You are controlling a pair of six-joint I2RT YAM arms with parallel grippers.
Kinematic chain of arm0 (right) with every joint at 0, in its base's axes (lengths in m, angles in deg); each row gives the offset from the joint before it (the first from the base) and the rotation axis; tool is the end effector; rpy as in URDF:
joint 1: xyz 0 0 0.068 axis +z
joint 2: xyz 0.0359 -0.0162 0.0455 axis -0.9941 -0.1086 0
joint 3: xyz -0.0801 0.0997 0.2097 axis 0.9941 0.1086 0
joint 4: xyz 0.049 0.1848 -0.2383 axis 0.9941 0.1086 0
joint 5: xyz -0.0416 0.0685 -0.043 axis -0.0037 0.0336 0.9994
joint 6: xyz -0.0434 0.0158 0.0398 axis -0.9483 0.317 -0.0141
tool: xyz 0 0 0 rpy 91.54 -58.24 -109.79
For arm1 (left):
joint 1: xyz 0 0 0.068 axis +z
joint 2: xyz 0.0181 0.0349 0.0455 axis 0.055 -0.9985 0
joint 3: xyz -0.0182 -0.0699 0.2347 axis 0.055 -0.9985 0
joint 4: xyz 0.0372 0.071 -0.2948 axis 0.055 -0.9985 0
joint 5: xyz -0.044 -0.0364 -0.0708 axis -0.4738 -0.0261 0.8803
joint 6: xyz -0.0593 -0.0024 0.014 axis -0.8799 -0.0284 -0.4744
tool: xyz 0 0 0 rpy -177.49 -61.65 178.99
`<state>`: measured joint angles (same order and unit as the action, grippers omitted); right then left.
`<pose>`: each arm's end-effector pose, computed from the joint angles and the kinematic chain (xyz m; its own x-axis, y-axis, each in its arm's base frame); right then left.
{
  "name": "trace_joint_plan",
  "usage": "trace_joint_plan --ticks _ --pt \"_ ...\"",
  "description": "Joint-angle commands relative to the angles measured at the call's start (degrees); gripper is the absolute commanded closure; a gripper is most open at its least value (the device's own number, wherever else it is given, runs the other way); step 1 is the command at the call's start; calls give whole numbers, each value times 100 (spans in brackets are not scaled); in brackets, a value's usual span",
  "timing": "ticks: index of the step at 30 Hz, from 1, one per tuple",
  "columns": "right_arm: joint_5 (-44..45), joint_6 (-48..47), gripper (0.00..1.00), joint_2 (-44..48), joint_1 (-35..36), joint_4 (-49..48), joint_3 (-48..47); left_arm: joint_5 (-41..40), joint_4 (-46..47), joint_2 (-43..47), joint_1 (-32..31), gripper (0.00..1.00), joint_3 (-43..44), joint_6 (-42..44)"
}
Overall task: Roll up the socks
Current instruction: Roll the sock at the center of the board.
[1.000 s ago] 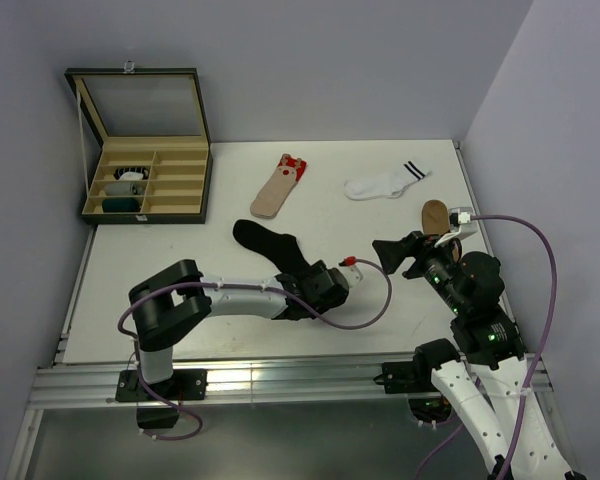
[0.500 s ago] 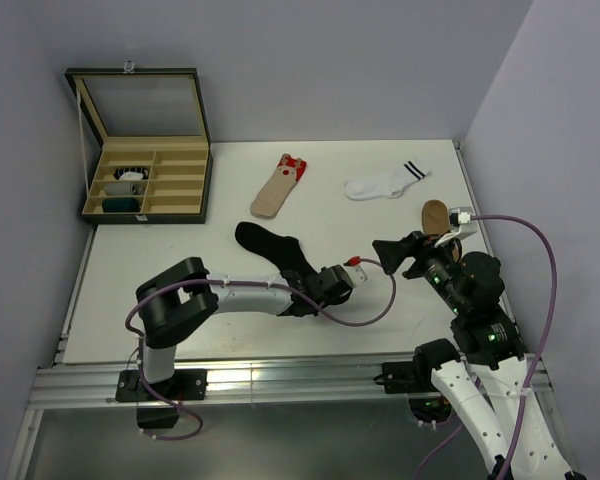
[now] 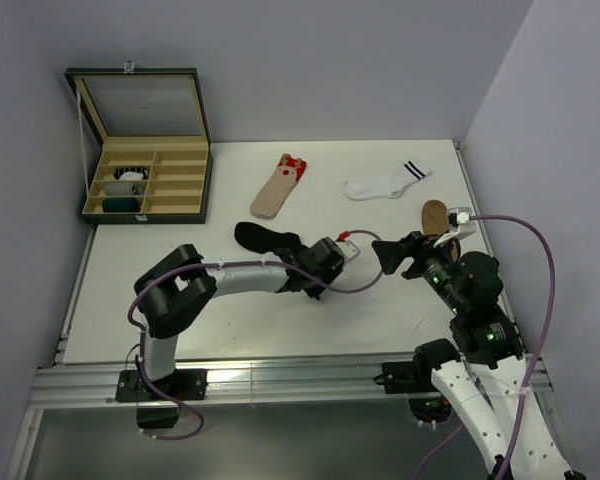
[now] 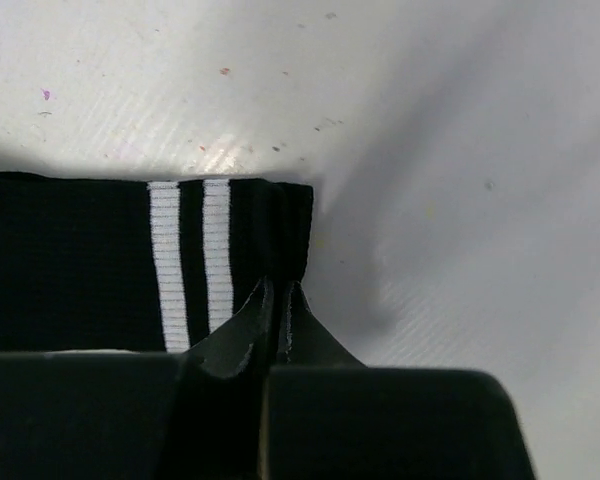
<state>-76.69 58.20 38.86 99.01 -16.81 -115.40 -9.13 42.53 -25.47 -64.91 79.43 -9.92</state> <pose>0.1776 0.0577 0.3319 -0.2936 0.3443 -0.8918 -0.3573 0.8257 0.4365 0.2113 -0.3763 0.0970 -0.4979 0.6396 -0.5857 0.7570 0.6500 0.0663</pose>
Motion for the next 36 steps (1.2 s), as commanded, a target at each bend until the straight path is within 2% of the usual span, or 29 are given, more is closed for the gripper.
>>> trace_joint_plan --ticks 1,8,10,14,24,27,36 --pt "17 89 12 -86 40 -320 116 1341 50 165 567 100 30 -628" --pt "-9 440 17 -569 49 -505 414 2960 691 402 1525 100 -444 -1839" --pt "-1 581 18 -788 49 -593 503 3564 1095 402 1833 100 -673 -2122" --pt "227 957 22 -1281 224 -690 670 4243 1833 385 2176 100 -1050 -2895" --pt "1412 2347 27 -3135 1156 -980 381 4447 2757 349 2467 100 -1456 -3960" --pt "1537 2681 28 -3863 1358 -1050 117 4395 2862 297 2467 100 -1491 -4118" --pt "1537 3244 37 -5183 1973 -1384 -384 4324 3082 165 2546 100 -1640 -4523"
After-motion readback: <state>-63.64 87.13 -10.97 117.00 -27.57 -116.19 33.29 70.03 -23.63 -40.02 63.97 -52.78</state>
